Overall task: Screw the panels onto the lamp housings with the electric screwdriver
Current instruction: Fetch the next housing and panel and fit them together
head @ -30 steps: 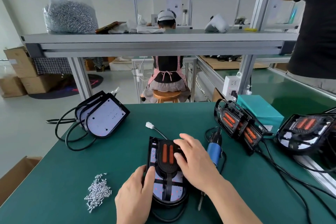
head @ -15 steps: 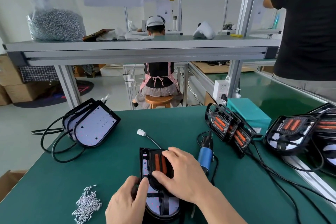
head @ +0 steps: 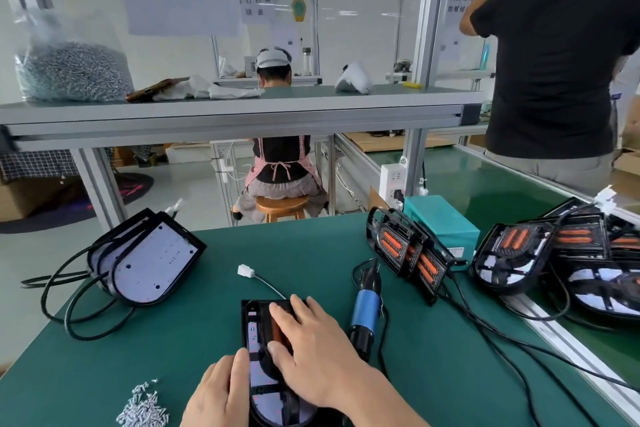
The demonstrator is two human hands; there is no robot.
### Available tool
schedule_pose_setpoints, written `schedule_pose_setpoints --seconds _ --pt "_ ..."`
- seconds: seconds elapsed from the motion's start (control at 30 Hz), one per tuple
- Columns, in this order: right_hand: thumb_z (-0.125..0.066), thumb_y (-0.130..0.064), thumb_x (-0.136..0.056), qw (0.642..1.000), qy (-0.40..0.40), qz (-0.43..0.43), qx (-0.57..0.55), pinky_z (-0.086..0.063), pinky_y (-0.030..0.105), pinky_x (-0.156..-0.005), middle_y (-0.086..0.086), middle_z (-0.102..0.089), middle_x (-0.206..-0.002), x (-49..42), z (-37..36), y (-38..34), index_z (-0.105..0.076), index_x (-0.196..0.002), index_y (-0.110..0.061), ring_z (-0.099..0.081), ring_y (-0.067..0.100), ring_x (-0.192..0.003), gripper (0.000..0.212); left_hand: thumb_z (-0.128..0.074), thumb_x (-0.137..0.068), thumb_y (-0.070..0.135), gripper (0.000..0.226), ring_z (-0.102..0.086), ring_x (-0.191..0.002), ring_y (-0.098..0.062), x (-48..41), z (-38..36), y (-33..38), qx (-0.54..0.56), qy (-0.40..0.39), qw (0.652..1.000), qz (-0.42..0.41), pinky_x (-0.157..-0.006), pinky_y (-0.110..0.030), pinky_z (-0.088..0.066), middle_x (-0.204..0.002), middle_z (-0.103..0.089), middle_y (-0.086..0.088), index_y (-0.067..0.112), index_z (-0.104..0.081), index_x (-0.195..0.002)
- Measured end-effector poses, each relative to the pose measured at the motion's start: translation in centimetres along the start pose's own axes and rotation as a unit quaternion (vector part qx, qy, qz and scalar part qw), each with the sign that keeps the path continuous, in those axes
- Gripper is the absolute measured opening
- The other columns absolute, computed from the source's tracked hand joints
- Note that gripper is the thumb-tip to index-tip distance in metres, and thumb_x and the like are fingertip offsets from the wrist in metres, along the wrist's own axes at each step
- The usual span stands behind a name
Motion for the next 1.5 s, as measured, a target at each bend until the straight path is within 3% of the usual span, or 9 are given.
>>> schedule_pose_setpoints --seconds 0.07,0.17,0.23,0.5,0.63,0.83,1.2,1.37,1.5 --pt "-0.032 -0.048 -0.105 1.0 -0.005 0.0 0.003 -0.01 0.046 -0.126 0.011 -0.009 -0.169 -0.2 0.0 0.0 -0.013 -0.161 -0.028 -0.005 0.032 -0.155 0.062 -0.05 -0.081 0.017 0.035 -0.052 -0.078 -0.02 -0.3 -0.7 -0.3 0.014 -0.036 0.999 0.011 -0.055 -0.029 -0.05 -0.08 -0.062 -0.004 0.005 -0.057 -0.112" --pt "-0.03 -0.046 -0.106 1.0 -0.017 -0.008 0.002 -0.01 0.048 -0.126 0.012 -0.008 -0.169 -0.3 0.0 0.1 -0.012 -0.161 -0.028 -0.004 0.033 -0.155 0.061 -0.039 -0.105 0.033 0.029 -0.051 -0.089 -0.015 -0.3 -0.8 -2.7 0.174 -0.025 0.958 0.226 -0.078 -0.034 -0.041 -0.09 -0.059 0.005 0.024 -0.062 -0.091" --pt "-0.03 -0.045 -0.107 1.0 -0.027 -0.015 0.0 -0.01 0.048 -0.126 0.011 -0.006 -0.17 -0.4 -0.1 0.1 -0.011 -0.162 -0.029 -0.002 0.034 -0.155 0.06 -0.039 -0.102 0.044 0.04 -0.055 -0.085 -0.017 0.6 -1.5 -3.5 0.243 -0.032 0.915 0.319 -0.075 -0.039 -0.038 -0.085 -0.059 0.001 0.022 -0.055 -0.074" --pt "-0.03 -0.04 -0.108 0.998 -0.049 -0.033 0.01 -0.014 0.05 -0.125 0.009 -0.008 -0.17 -0.7 -0.2 0.2 -0.011 -0.162 -0.029 -0.005 0.034 -0.155 0.058 -0.037 -0.104 0.026 0.038 -0.044 -0.077 -0.028 0.0 0.1 -2.6 0.243 -0.034 0.935 0.255 -0.071 -0.04 -0.038 -0.068 -0.047 0.002 0.023 -0.032 -0.066" --pt "-0.03 -0.037 -0.108 0.998 -0.056 -0.035 -0.004 -0.013 0.049 -0.125 0.008 -0.009 -0.17 -0.6 -0.1 -0.2 -0.013 -0.162 -0.028 -0.006 0.033 -0.155 0.057 -0.052 -0.098 0.023 0.015 -0.049 -0.1 -0.024 -0.2 2.7 -7.0 0.142 0.012 0.953 0.267 -0.084 -0.034 -0.038 -0.101 -0.066 0.002 0.02 -0.067 -0.095" --pt "-0.032 -0.028 -0.107 0.998 -0.055 -0.031 -0.011 -0.024 0.047 -0.12 0.01 -0.027 -0.161 -0.1 0.4 -0.9 -0.02 -0.16 -0.021 -0.021 0.033 -0.148 0.055 -0.057 -0.087 0.035 0.042 -0.04 -0.122 -0.029 0.8 3.6 -13.0 -0.054 -0.067 0.946 0.311 -0.102 -0.041 -0.031 -0.127 -0.057 -0.004 0.023 -0.061 -0.127" --pt "-0.032 -0.023 -0.106 0.999 -0.043 -0.028 0.01 -0.03 0.049 -0.116 0.008 -0.032 -0.157 0.5 0.4 -2.1 -0.026 -0.157 -0.017 -0.027 0.032 -0.143 0.052 -0.056 -0.089 0.01 0.024 -0.046 -0.106 -0.03 1.1 1.8 -11.8 -0.001 -0.041 0.968 0.246 -0.093 -0.038 -0.037 -0.109 -0.057 -0.009 0.009 -0.068 -0.11" --pt "-0.032 -0.031 -0.108 0.997 -0.043 -0.035 -0.062 -0.017 0.041 -0.124 0.004 -0.021 -0.166 1.0 0.5 -1.2 -0.023 -0.16 -0.022 -0.016 0.023 -0.153 0.054 -0.052 -0.092 0.004 0.016 -0.046 -0.091 -0.029 0.6 1.7 -11.4 -0.001 -0.03 0.976 0.217 -0.083 -0.038 -0.039 -0.094 -0.057 -0.008 0.007 -0.067 -0.095" --pt "-0.038 -0.033 -0.107 0.988 0.073 -0.054 -0.125 -0.018 0.031 -0.12 0.003 -0.036 -0.161 2.1 3.1 1.2 -0.04 -0.155 -0.016 -0.026 0.016 -0.15 0.051 -0.051 -0.094 0.004 0.015 -0.045 -0.086 -0.029 0.5 1.6 -11.5 -0.006 -0.025 0.977 0.21 -0.079 -0.037 -0.038 -0.088 -0.054 -0.006 0.007 -0.064 -0.089"
Point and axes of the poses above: each hand's wrist, its own x-axis away from the middle knuckle, its own z-axis out of the back of the hand, y = z × x, the point moved 10 cm from there along -x, towards the middle knuckle
